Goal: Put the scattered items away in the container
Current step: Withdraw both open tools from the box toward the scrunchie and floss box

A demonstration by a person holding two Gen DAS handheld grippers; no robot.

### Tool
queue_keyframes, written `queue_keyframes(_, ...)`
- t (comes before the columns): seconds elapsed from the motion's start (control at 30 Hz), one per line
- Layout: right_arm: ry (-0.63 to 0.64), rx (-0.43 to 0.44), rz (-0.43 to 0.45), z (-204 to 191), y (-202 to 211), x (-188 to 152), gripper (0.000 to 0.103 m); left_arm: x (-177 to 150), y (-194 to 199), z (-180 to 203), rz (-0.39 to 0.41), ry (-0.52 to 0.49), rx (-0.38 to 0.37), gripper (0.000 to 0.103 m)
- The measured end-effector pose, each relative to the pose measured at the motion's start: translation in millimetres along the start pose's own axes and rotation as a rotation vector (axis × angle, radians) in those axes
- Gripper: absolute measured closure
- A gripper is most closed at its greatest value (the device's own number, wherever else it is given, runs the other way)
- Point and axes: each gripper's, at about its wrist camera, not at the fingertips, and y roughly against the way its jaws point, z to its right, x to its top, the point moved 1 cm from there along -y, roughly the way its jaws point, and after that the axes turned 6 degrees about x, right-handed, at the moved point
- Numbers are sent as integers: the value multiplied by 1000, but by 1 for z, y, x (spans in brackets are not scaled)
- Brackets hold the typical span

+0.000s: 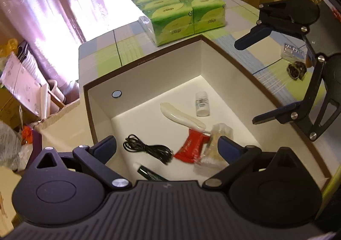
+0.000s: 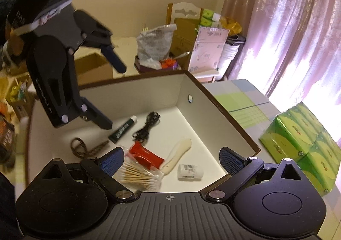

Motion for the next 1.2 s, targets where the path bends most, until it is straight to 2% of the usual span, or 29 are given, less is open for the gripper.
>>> queue_keyframes(0.23, -39, 24, 60, -21, 33, -4, 2, -15, 34, 15, -29, 81, 44, 3)
queue_keyframes(0.6, -84, 72, 115, -61, 81, -32, 2, -53, 91, 47, -16, 232, 123, 3)
queue_keyframes(0.83, -147, 106, 113, -77, 106, -57, 2, -74, 109, 82, -52, 313, 137, 3)
queue_keyframes(0.97, -185, 123, 101, -81, 120, -72, 2, -83, 116, 104, -74, 349, 119, 3)
queue_keyframes(1.2, -253, 130, 64, -88, 141, -95, 2, -83, 120, 146, -102, 361, 96, 3)
